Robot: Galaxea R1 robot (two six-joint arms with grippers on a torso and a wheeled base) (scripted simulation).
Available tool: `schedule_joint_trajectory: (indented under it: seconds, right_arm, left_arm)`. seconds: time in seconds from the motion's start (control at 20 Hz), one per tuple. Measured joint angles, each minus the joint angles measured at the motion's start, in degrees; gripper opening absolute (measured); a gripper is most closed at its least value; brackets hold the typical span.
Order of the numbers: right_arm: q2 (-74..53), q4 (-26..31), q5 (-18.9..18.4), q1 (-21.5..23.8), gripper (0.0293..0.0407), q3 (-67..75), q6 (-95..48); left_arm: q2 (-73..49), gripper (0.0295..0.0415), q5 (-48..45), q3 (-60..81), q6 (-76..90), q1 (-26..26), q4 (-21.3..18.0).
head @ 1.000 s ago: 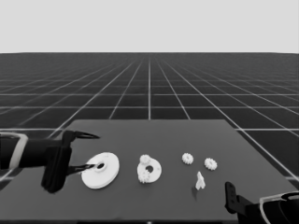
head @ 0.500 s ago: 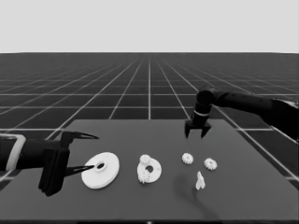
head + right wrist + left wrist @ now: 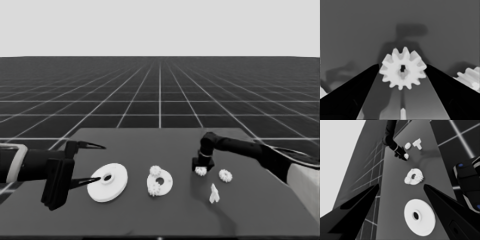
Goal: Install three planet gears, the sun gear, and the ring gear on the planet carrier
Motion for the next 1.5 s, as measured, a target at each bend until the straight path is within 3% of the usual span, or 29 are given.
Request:
schedule_joint_trajectory:
  seconds: [0.05, 0.15, 0.2, 0.55, 0.6, 0.65, 0.7, 0.8, 1.05, 1.1, 1.2, 1.5]
  right_arm:
    - [0.0, 0.0, 0.0, 0.0, 0.0385, -0.1, 0.0]
    - [0.1, 0.0, 0.1, 0.0, 0.0314, -0.2, -0.1]
    - [0.1, 0.0, 0.1, 0.0, 0.0312, -0.2, -0.1]
    - [0.1, -0.1, 0.1, 0.0, 0.0312, -0.3, -0.1]
    - [-4.3, 4.7, -6.5, 5.5, 0.0312, 10.2, 4.5]
    - [-5.6, 9.0, -9.7, 12.1, 0.0312, 13.1, 5.8]
    - [-5.5, 11.9, -11.4, 16.1, 0.0312, 13.0, 5.7]
    - [-5.0, 14.5, -13.0, 19.5, 0.0312, 11.8, 5.1]
    - [-4.5, 15.8, -13.8, 20.9, 0.0312, 10.7, 4.6]
    - [-1.0, 16.0, -13.6, 21.0, 0.0312, 18.0, 17.3]
    - [8.8, 16.3, -13.2, 21.2, 0.0312, 19.9, 27.2]
    - [14.5, 16.4, -13.1, 21.3, 0.0312, 17.6, 30.4]
  left_arm:
    - [0.0, 0.0385, 0.0, 0.0, 0.0, 0.0, 0.0]
    - [0.0, 0.0385, 0.0, 0.0, 0.0, 0.0, 0.0]
    - [0.0, 0.0385, 0.0, 0.0, 0.0, 0.0, 0.0]
    - [0.0, 0.0385, 0.0, 0.0, 0.0, 0.0, 0.0]
    - [0.0, 0.0385, 0.0, 0.0, 0.0, 0.0, 0.0]
    - [0.0, 0.0385, 0.0, 0.0, 0.0, 0.0, 0.0]
    - [0.0, 0.0385, 0.0, 0.0, 0.0, 0.0, 0.0]
    - [0.0, 0.0385, 0.0, 0.0, 0.0, 0.0, 0.0]
    - [0.0, 0.0385, 0.0, 0.0, 0.0, 0.0, 0.0]
    - [0.0, 0.0385, 0.0, 0.0, 0.0, 0.0, 0.0]
    - [0.0, 0.0385, 0.0, 0.0, 0.0, 0.0, 0.0]
    - [0.0, 0.0385, 0.0, 0.0, 0.0, 0.0, 0.0]
